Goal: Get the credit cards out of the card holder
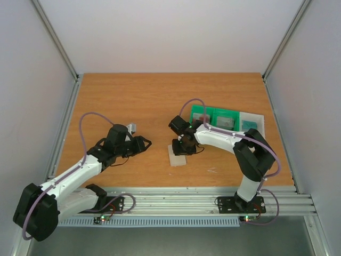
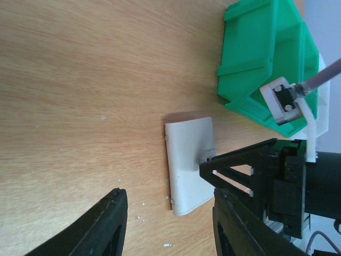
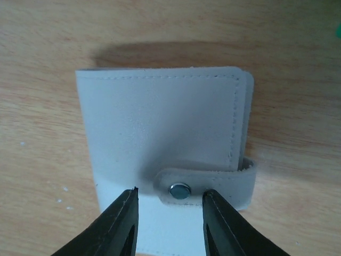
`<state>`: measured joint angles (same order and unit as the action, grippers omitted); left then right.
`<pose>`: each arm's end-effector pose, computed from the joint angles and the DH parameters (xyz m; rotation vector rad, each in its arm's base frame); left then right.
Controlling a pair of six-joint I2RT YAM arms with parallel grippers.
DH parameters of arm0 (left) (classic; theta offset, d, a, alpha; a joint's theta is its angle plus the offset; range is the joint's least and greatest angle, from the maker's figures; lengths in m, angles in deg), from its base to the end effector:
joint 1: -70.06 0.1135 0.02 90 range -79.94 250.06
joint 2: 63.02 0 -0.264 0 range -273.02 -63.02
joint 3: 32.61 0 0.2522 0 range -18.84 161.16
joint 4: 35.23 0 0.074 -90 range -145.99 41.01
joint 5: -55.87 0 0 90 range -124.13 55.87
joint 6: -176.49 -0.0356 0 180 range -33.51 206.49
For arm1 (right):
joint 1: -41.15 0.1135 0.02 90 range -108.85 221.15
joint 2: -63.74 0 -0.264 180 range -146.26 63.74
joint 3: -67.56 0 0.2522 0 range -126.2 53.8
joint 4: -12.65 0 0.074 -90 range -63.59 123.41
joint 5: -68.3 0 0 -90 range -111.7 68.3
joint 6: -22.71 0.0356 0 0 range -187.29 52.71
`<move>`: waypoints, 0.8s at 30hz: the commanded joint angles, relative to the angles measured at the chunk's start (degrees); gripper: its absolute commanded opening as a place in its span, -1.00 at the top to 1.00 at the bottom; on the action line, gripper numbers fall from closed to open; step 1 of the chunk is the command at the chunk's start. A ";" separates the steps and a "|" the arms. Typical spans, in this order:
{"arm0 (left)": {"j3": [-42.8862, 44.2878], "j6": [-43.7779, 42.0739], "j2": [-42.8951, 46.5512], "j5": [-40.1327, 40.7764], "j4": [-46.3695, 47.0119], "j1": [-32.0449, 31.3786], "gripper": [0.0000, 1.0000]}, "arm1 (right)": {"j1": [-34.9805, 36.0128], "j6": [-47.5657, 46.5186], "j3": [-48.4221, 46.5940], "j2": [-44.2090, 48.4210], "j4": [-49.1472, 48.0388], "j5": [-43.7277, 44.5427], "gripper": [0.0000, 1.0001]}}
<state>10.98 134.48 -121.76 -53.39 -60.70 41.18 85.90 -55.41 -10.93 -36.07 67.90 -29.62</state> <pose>0.1766 -0.1108 0.2032 -0.2197 2.4646 -1.0329 0.2276 0.2325 0.1757 -0.8667 2.8521 0.3481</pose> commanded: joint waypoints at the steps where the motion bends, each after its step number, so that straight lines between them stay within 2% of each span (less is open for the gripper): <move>1: -1.53 -2.05 1.90 1.31 -1.76 0.06 0.10 | 1.45 0.80 -2.07 -2.97 0.60 3.86 0.30; 12: -3.04 -1.58 3.21 1.16 -1.21 0.06 0.09 | 3.91 0.24 -6.66 -5.55 7.12 14.46 0.30; 24: -3.60 -1.49 3.91 1.86 -1.96 0.06 0.09 | 4.16 -1.36 -7.53 -8.06 6.44 14.62 0.28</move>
<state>8.23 133.78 -118.72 -52.65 -63.15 41.18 89.55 -55.89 -17.46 -42.89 74.02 -16.02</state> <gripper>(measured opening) 0.453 0.359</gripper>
